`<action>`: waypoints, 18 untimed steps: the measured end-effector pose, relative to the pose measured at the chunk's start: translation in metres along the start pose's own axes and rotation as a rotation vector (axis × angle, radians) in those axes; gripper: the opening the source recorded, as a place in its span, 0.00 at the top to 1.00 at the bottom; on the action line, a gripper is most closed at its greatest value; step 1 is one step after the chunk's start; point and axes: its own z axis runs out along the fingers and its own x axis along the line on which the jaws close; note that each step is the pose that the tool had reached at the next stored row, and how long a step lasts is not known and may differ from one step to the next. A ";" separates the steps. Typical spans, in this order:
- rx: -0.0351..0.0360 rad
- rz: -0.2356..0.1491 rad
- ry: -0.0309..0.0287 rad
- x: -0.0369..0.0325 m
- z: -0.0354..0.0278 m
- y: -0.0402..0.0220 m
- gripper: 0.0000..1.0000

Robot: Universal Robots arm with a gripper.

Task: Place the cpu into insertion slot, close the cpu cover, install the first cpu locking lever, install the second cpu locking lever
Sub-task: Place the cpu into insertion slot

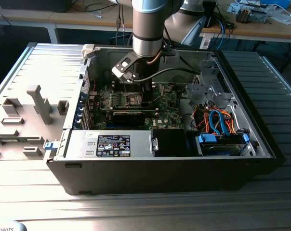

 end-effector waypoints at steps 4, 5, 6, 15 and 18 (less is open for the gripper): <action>0.0001 0.000 0.0000 0.0000 0.0009 0.0000 0.46; 0.0001 0.000 -0.0001 0.0001 0.0011 0.0000 0.46; 0.0001 0.000 0.0000 0.0001 0.0013 0.0000 0.46; 0.0001 0.000 -0.0001 0.0001 0.0032 0.0000 0.46; 0.0001 0.000 0.0000 0.0002 0.0037 -0.0001 0.46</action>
